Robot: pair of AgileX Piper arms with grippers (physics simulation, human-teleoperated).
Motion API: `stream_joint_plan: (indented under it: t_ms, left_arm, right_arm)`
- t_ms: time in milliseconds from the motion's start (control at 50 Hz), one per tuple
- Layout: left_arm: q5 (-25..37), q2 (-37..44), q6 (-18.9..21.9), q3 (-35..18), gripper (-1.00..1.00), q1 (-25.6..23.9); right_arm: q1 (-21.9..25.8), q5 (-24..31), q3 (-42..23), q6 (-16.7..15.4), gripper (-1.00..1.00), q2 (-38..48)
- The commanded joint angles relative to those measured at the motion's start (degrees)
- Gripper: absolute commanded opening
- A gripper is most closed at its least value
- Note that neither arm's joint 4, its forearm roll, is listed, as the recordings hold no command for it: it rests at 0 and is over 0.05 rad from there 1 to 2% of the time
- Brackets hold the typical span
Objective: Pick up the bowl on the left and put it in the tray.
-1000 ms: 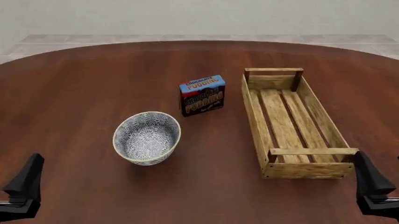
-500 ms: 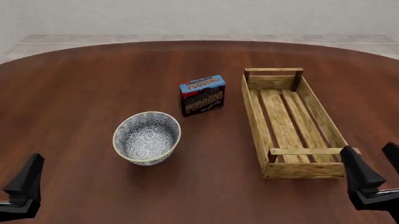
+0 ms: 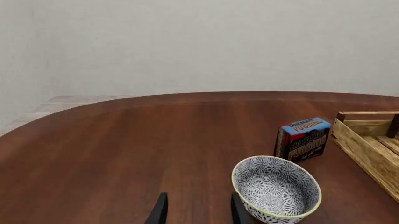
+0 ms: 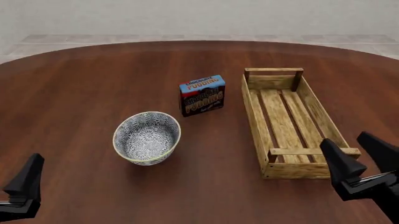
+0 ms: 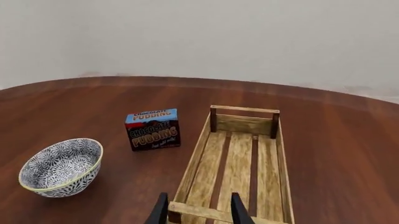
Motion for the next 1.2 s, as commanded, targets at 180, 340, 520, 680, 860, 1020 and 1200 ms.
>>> stream_joint_plan:
  t_ms: [180,340,520,680,860,1020,1200]
  left_arm:
    - [0.00,0.00,0.00,0.00,1.00,0.00]
    - [0.00,0.00,0.00,0.00,1.00,0.00]
    - [0.00,0.00,0.00,0.00,1.00,0.00]
    - [0.00,0.00,0.00,0.00,1.00,0.00]
    - [0.00,0.00,0.00,0.00,1.00,0.00]
    - [0.00,0.00,0.00,0.00,1.00,0.00]
    - [0.00,0.00,0.00,0.00,1.00,0.00]
  right_arm:
    - [3.05,-2.27,-2.69,3.07,1.00,6.01]
    - [4.66,-1.79,-4.06,2.67,1.00,6.56]
    - [7.53,-1.96,-5.68,2.89,1.00,8.52]
    - [10.17,-1.44,-7.48,3.67,1.00,10.55]
    - [10.93,-0.82,-8.82,5.23,1.00,12.10]
    - [12.64,0.08,-9.63,4.73,1.00,12.50]
    - [15.24,0.11,-10.94,4.30,1.00,14.97]
